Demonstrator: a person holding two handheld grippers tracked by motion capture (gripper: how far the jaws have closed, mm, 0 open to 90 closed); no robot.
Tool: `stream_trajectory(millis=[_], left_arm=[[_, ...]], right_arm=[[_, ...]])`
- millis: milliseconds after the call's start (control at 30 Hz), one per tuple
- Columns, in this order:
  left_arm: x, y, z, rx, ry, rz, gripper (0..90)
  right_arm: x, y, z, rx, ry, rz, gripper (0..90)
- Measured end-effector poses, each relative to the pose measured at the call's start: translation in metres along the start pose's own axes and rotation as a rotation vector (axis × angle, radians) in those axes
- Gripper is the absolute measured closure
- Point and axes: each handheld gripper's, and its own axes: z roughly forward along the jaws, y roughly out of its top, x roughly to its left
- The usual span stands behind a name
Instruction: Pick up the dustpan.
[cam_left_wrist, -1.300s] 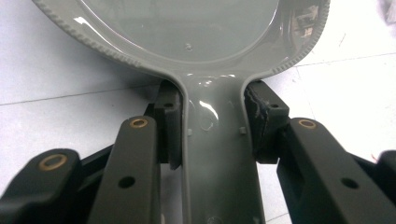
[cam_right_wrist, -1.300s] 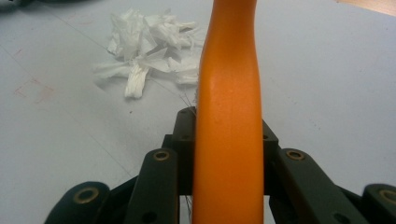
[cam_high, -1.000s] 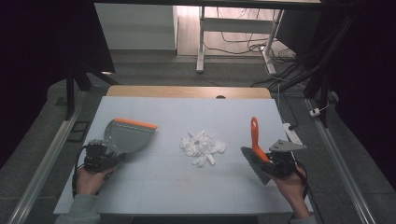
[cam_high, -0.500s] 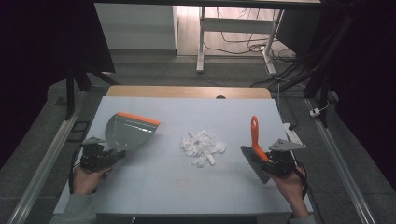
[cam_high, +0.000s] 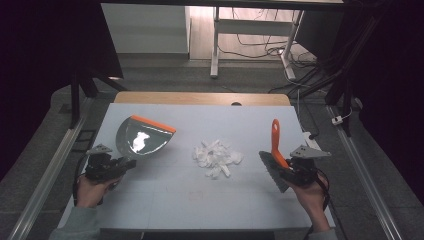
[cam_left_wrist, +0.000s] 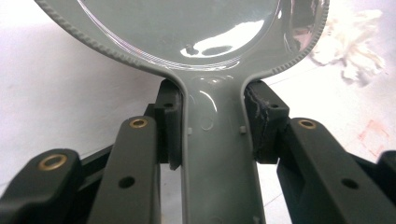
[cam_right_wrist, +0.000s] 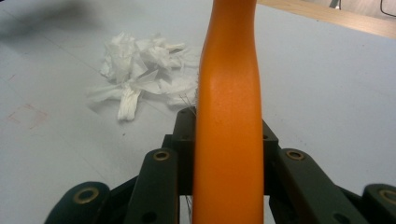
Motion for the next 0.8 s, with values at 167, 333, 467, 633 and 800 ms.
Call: stream_trajectory(millis=[167,333,467,633,800], left_arm=[[-0.005,0.001,-0.001,-0.002,-0.032,0.04,61.3],[-0.013,0.003,-0.006,-0.009,-0.063,0.087,61.3],[-0.019,0.004,-0.008,-0.01,-0.086,0.115,61.3],[-0.023,0.004,-0.009,-0.008,-0.107,0.139,61.3],[-0.025,0.005,-0.009,-0.008,-0.131,0.158,61.3]], right_arm=[[0.002,0.001,0.0,-0.005,-0.002,0.005,70.4],[0.005,0.002,0.0,-0.009,0.001,0.005,70.4],[0.006,0.004,0.001,-0.012,0.004,0.002,70.4],[0.008,0.006,0.002,-0.018,0.005,-0.002,70.4],[0.008,0.006,0.002,-0.02,0.006,-0.003,70.4]])
